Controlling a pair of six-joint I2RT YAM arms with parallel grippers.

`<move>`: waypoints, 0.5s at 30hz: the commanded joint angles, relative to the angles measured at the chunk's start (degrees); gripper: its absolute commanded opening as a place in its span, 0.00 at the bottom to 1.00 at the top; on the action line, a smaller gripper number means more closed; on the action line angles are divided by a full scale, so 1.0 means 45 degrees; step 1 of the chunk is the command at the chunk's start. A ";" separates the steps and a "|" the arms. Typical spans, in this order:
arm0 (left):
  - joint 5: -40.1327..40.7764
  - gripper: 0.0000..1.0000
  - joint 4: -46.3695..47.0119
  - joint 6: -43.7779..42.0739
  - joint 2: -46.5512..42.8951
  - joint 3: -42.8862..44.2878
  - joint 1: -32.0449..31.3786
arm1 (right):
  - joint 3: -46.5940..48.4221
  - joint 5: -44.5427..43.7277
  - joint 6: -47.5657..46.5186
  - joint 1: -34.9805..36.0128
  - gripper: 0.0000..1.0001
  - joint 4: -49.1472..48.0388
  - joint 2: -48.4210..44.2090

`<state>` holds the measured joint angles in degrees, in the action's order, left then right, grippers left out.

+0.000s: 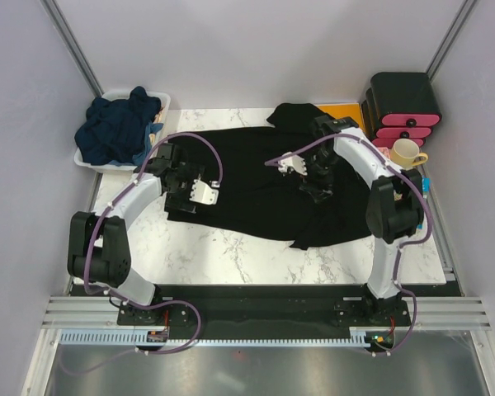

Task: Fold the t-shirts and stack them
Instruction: Flatten the tshirt out

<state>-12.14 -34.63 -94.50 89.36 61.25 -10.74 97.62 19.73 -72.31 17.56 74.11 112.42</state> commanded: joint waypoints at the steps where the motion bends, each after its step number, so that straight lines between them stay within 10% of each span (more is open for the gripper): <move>1: 0.0042 0.99 -0.0058 -0.0563 -0.0736 -0.0233 -0.0035 | 0.1216 0.1165 0.1031 -0.0445 0.71 0.2165 0.1091; 15: 0.0316 1.00 -0.0097 -0.0914 -0.0796 -0.0292 -0.0035 | -0.1341 0.0695 0.0640 -0.0700 0.68 0.2145 0.0038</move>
<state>-10.59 -34.61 -95.48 87.24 59.81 -10.74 94.54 21.12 -68.07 14.15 75.24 117.14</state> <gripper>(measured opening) 0.993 0.685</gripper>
